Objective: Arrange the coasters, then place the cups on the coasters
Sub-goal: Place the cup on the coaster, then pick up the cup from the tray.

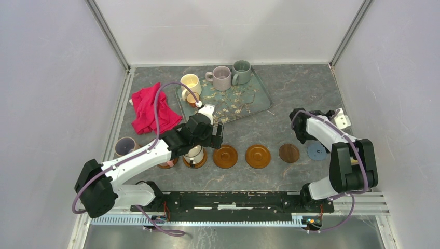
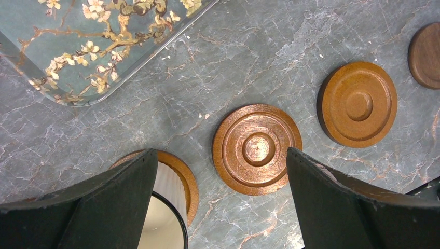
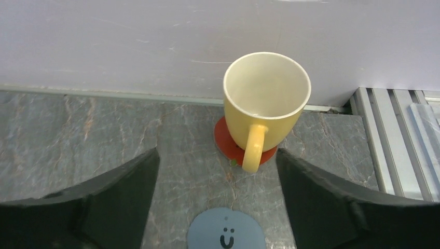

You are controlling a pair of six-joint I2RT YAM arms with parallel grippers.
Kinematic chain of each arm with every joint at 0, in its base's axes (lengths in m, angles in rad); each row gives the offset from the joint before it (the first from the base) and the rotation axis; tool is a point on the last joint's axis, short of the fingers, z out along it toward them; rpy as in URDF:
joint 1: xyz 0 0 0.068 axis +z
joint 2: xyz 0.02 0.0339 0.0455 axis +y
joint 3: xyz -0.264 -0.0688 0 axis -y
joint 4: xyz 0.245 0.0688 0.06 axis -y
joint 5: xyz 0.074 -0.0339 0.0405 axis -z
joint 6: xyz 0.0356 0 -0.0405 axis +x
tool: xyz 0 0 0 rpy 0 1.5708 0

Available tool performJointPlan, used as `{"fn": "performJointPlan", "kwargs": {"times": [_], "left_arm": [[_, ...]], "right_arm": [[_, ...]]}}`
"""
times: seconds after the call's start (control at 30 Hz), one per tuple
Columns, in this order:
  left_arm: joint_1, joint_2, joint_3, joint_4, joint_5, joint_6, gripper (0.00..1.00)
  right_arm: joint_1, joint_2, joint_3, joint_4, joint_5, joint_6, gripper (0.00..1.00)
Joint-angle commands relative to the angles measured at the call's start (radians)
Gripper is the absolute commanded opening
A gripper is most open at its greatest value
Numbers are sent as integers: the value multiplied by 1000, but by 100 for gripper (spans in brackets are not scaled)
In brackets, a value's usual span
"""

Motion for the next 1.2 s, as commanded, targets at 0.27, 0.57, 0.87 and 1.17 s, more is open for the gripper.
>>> {"fn": "performJointPlan", "kwargs": {"times": [0.27,0.57,0.87,1.17], "left_arm": [[4,-29,84,7,-39,21,100],[30,38,231,-60,-217,-11,100],[144,103,309,-43,-195,-15,100],[292,212,362,9,-174,-2,100]], "right_arm": [[188,-6,190,-143,162,-281,98],[353,10,288,-129,164,-452,98],[409,-232,49,805,-218,-1479,98],[408,-333,62,909,-681,-1676,98]]}}
